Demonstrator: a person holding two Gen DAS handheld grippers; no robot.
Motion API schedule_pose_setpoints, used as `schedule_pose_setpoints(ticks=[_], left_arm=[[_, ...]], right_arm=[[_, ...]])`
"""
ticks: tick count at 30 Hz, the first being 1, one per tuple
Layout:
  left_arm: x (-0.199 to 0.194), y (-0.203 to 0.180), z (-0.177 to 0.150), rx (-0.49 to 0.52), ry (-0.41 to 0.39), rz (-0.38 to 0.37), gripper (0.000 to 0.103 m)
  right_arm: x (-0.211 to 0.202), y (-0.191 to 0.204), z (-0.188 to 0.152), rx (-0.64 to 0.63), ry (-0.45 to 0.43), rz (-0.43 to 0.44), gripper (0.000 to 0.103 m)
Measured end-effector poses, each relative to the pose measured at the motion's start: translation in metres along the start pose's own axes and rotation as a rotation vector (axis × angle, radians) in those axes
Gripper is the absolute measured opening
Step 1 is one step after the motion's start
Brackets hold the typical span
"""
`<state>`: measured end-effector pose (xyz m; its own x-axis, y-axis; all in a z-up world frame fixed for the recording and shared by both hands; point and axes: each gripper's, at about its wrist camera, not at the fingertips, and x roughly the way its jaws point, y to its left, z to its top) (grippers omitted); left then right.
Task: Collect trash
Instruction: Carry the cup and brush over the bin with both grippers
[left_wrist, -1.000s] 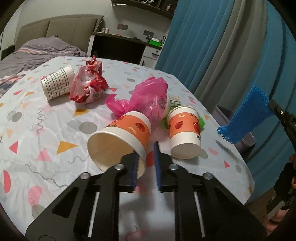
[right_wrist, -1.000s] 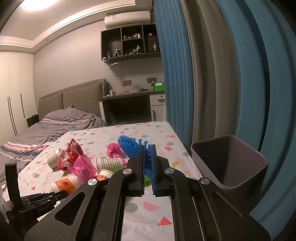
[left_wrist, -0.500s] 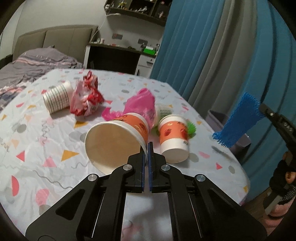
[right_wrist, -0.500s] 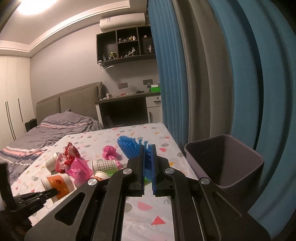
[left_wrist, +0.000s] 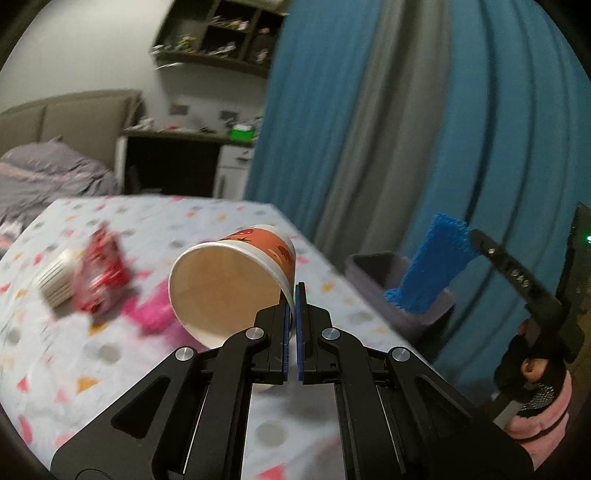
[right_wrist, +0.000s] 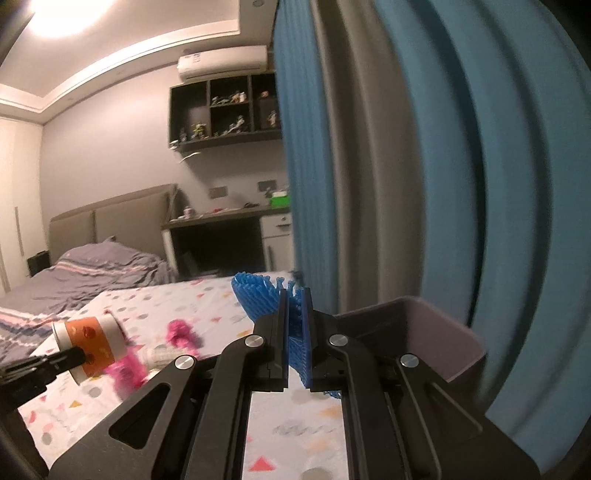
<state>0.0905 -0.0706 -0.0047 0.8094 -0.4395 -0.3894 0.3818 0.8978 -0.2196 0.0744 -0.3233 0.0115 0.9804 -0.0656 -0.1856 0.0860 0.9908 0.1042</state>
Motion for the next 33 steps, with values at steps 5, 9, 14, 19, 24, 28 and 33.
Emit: schedule_pose_setpoints(ticks=[5,9,14,19,24,28,33], left_arm=[[0.042,-0.056,0.016,0.070,-0.002,-0.119,0.002],[0.084,-0.093,0.022,0.093,0.016,-0.196,0.002],[0.138,-0.123,0.024,0.086,0.052,-0.263,0.002],[0.183,-0.146,0.016,0.096,0.100,-0.289,0.002],[0.208,-0.155,0.007,0.098,0.134,-0.296,0.002],[0.217,-0.166,0.000,0.095,0.154,-0.303,0.002],[0.234,-0.171,0.001,0.100,0.174,-0.311,0.002]], right_arm=[[0.013,-0.032,0.006,0.008,-0.009,-0.063,0.007],[0.032,-0.053,0.001,0.012,0.021,-0.098,0.007],[0.053,-0.075,-0.012,0.026,0.061,-0.113,0.007],[0.070,-0.091,-0.023,0.046,0.105,-0.107,0.007],[0.083,-0.097,-0.031,0.046,0.142,-0.115,0.007],[0.089,-0.100,-0.037,0.043,0.164,-0.126,0.007],[0.099,-0.105,-0.039,0.045,0.184,-0.139,0.007]])
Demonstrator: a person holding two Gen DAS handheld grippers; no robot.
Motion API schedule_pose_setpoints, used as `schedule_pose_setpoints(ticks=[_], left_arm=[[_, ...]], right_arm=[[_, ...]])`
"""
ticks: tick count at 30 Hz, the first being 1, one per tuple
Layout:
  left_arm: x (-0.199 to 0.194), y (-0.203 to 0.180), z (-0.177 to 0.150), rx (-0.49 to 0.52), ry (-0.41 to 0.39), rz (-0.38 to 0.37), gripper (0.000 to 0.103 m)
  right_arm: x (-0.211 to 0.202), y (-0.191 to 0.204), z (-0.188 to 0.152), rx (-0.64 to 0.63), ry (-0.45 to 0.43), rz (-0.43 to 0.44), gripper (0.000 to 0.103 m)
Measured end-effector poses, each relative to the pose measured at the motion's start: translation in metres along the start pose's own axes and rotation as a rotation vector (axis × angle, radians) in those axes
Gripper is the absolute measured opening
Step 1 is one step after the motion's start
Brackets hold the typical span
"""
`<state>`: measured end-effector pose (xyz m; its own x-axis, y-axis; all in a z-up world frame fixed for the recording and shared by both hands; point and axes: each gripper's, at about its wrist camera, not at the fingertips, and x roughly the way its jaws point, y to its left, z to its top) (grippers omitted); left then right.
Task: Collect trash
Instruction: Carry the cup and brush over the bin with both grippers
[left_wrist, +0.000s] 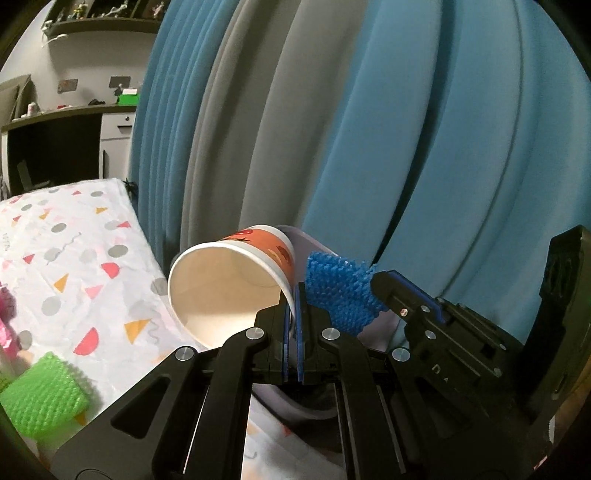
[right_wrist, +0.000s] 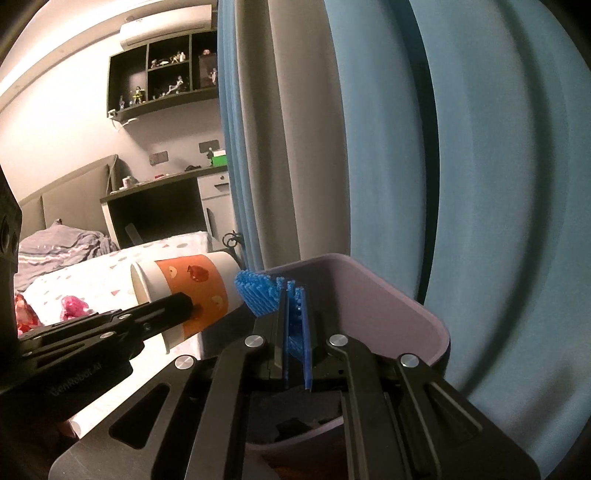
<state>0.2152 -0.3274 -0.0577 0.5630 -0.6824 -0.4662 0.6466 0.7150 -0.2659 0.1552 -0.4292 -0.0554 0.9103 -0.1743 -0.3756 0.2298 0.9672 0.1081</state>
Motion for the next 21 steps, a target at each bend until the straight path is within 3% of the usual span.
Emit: schedule_pose_setpoints(ticks=[21], left_arm=[[0.031,0.010,-0.001,-0.030,0.060,-0.035,0.002]], right_arm=[[0.022,-0.011,-0.009,0.009,0.066,-0.021,0.009]])
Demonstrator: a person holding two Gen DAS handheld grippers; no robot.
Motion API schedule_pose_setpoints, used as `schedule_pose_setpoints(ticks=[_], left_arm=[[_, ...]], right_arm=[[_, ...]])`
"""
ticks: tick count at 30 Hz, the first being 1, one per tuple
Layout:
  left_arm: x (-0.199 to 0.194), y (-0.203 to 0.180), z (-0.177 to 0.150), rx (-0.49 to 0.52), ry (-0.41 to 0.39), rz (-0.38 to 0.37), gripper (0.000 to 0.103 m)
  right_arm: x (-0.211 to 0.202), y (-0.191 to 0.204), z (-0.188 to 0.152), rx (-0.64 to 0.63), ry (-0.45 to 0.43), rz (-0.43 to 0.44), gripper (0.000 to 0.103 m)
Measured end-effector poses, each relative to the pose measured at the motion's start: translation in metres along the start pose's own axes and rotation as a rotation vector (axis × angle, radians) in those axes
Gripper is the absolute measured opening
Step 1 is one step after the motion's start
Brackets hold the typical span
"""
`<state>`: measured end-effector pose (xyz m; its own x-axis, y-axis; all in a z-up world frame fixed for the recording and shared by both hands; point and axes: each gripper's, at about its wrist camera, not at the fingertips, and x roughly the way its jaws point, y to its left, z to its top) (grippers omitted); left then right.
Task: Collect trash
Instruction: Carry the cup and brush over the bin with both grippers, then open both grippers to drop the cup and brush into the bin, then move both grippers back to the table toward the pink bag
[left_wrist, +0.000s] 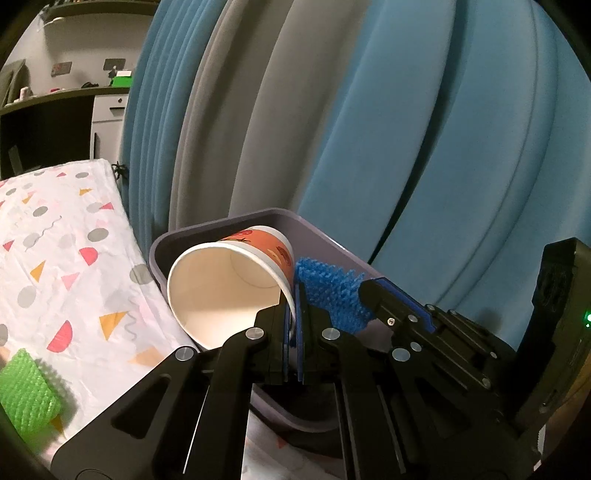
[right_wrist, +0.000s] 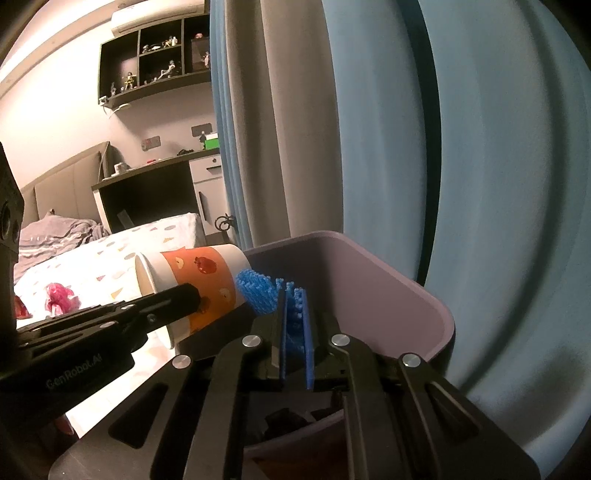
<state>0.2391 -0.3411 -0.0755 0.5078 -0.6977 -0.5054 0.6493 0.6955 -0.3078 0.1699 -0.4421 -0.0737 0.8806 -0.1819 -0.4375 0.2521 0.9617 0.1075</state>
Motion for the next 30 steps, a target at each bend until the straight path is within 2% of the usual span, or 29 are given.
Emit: schedule_pose_setpoints(ticks=[4,7,10,14,18,20,22,24,27,30], left_arm=[[0.006,0.000,-0.002,0.004,0.015,-0.002,0.002],[0.011,0.002,-0.002,-0.007,0.028,-0.010,0.002],[0.019,0.001,-0.001,-0.001,0.050,-0.018,0.002],[0.027,-0.006,-0.003,0.022,0.077,-0.023,0.004],[0.038,-0.008,-0.005,0.037,0.116,-0.030,0.005],[0.042,-0.008,-0.008,0.034,0.135,-0.025,0.015],[0.041,-0.006,-0.008,0.034,0.138,-0.009,0.044],[0.037,-0.003,-0.008,0.024,0.119,0.002,0.063],[0.027,0.002,-0.009,0.007,0.085,0.029,0.074],[0.012,0.007,-0.008,-0.011,0.057,0.071,0.081]], right_arm=[[-0.002,-0.008,0.000,0.019,-0.004,-0.010,0.033],[-0.006,-0.013,-0.001,0.034,-0.014,-0.032,0.037],[-0.015,-0.021,0.000,0.059,-0.040,-0.072,0.050],[-0.031,-0.030,0.000,0.097,-0.071,-0.098,0.057],[-0.042,-0.035,0.000,0.115,-0.097,-0.116,0.060],[-0.046,-0.035,-0.001,0.121,-0.101,-0.111,0.060],[-0.047,-0.035,0.000,0.118,-0.101,-0.112,0.060],[-0.049,-0.034,0.000,0.118,-0.104,-0.110,0.060],[-0.052,-0.032,0.001,0.118,-0.110,-0.109,0.060],[-0.058,-0.030,0.002,0.120,-0.120,-0.104,0.060]])
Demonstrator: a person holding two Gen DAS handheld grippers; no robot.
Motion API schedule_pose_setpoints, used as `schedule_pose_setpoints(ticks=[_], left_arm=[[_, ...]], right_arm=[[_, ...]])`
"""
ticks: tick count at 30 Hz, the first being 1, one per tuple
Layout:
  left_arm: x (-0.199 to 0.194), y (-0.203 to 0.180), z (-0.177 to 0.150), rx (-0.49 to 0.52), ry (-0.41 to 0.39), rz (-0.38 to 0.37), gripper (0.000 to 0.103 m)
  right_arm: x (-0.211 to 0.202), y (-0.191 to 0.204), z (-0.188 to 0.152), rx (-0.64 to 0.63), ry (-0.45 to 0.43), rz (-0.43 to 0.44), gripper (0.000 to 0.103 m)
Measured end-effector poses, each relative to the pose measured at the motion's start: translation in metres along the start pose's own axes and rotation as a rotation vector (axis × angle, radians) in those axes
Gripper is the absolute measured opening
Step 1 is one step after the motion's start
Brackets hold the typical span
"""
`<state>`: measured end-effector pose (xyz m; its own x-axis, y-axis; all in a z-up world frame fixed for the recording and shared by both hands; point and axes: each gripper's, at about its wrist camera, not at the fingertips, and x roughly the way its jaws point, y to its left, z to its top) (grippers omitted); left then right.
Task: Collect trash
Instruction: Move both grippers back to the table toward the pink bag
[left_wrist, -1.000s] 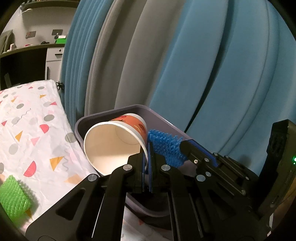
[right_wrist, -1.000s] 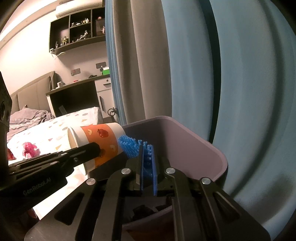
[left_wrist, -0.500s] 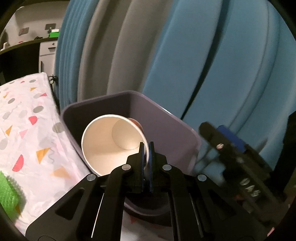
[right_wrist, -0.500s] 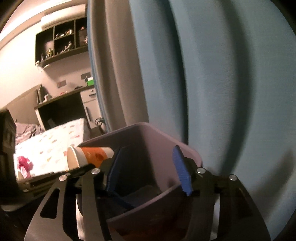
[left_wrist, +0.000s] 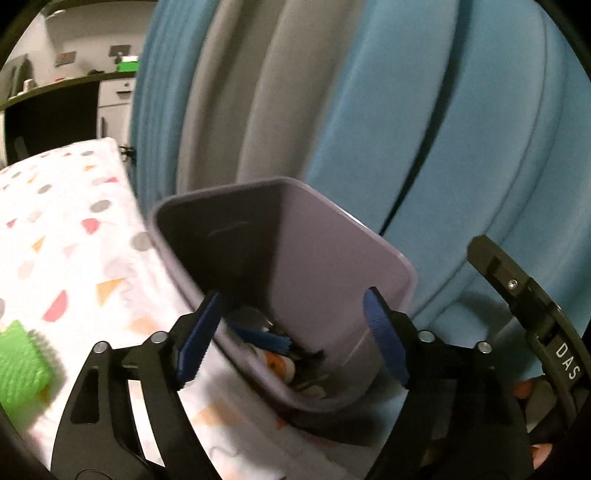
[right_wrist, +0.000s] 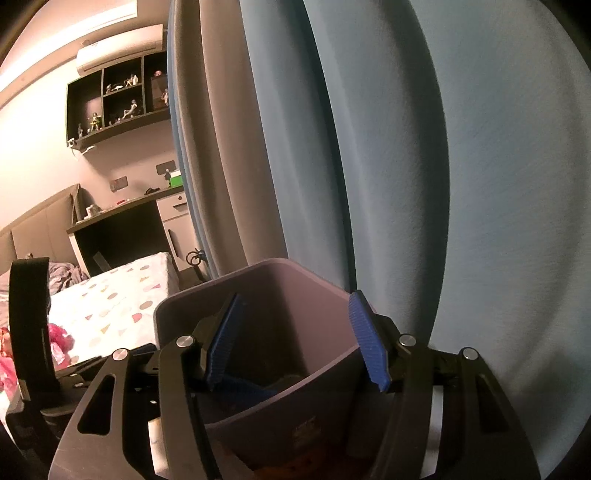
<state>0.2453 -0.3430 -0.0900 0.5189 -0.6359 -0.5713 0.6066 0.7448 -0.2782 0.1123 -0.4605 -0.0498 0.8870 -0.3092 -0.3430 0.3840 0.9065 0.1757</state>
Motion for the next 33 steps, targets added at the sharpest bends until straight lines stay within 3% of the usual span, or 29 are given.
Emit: schedule_pose_setpoints(ticks=[7,16,22,33], left_arm=[[-0.061,0.016,-0.021,-0.032,-0.099,0.137,0.095],[-0.144,0.048,-0.043,-0.082,-0.182,0.297,0.097],[-0.193,0.066,-0.058,-0.121,-0.235,0.361,0.097],[-0.256,0.099,-0.080,-0.164,-0.302,0.497,0.097]], right_arm=[[-0.016,0.018,-0.003,-0.018,-0.019,0.013,0.072],[-0.034,0.051,-0.014,-0.040,-0.006,0.066,0.082],[-0.047,0.079,-0.022,-0.056,0.006,0.116,0.086],[-0.067,0.131,-0.038,-0.111,0.038,0.216,0.087]])
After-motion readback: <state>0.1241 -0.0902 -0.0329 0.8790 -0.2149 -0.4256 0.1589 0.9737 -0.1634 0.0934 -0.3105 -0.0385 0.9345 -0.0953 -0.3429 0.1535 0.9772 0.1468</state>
